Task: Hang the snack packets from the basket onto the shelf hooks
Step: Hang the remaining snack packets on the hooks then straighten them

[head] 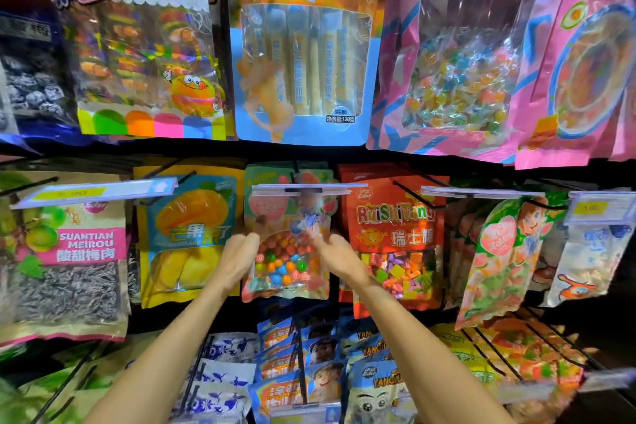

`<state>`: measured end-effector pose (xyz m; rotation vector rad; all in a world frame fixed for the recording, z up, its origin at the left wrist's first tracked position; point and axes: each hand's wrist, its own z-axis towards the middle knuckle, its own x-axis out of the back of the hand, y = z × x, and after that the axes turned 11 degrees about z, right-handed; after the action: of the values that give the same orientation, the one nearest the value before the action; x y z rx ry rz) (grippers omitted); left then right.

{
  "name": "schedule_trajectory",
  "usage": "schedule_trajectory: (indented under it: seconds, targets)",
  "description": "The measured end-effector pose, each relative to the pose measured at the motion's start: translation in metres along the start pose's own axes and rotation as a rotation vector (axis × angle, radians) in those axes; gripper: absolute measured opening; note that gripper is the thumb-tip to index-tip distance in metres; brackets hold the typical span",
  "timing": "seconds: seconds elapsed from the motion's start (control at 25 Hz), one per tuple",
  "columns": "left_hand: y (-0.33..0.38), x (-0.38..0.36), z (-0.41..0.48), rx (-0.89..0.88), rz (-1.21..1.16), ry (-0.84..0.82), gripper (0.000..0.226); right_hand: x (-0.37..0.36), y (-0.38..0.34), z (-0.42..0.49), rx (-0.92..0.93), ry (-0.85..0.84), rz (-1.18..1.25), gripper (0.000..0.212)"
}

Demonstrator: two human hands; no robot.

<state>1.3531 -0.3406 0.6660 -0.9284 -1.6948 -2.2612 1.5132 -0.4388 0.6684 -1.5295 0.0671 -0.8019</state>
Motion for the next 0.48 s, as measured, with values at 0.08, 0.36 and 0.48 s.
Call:
schedule_trajectory:
  seconds: [0.08,0.36,0.48]
  targets:
    - [0.002,0.0,0.009,0.079,-0.003,-0.005,0.03,0.002,-0.006,-0.003,0.001,-0.019,-0.013,0.065]
    - [-0.003,-0.004,0.02,0.165,0.012,-0.034,0.029,-0.002,0.0,0.004,-0.002,0.002,-0.008,0.066]
    - [-0.01,-0.005,0.011,0.104,0.019,-0.042,0.038,0.0,0.006,0.002,-0.033,-0.001,0.055,0.061]
